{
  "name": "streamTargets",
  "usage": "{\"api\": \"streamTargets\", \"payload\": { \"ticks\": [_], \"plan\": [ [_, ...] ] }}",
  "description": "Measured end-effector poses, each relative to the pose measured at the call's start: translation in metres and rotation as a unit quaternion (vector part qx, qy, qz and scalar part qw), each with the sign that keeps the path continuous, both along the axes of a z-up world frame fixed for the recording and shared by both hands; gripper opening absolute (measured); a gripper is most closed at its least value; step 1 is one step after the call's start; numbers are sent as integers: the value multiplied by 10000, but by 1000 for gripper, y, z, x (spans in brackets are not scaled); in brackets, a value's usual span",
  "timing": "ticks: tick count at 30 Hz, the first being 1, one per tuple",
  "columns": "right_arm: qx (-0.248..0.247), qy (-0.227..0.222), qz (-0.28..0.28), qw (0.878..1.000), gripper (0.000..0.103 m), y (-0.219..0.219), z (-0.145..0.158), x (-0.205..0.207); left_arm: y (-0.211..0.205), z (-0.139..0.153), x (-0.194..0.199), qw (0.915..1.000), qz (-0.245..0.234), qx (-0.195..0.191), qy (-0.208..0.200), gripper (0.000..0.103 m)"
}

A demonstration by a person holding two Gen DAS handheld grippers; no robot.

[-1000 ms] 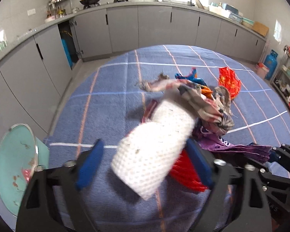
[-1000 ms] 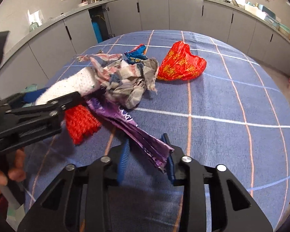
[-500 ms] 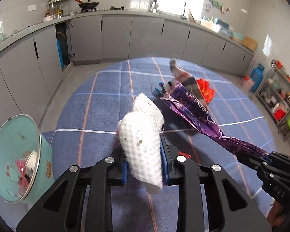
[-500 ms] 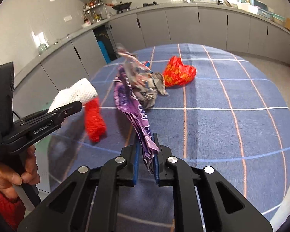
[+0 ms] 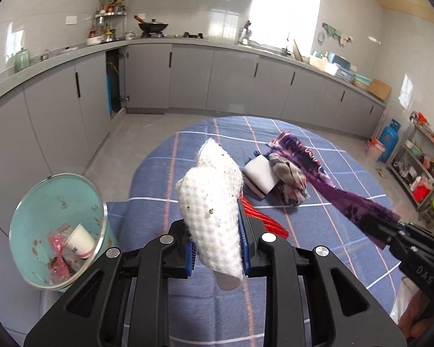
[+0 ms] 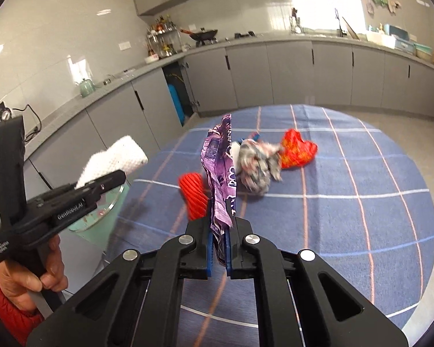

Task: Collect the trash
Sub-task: 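Carry the white sponge and purple wrapper over the teal bin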

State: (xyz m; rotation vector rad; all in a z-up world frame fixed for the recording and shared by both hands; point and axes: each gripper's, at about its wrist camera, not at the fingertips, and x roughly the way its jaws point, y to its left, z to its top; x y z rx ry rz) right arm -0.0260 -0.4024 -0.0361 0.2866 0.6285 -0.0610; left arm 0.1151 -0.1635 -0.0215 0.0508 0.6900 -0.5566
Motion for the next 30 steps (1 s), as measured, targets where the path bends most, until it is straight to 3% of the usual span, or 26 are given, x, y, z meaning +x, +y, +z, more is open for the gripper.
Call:
{"api": "streamTargets", "payload": {
  "ticks": [12, 30],
  "plan": [
    [-63, -252, 568, 9980, 6, 53, 22, 23, 61, 12, 3, 9968, 776, 17, -181, 25],
    [-102, -263, 1535, 9877, 6, 157, 29, 72, 148, 4, 28, 9843, 1762, 20, -33, 25]
  ]
}}
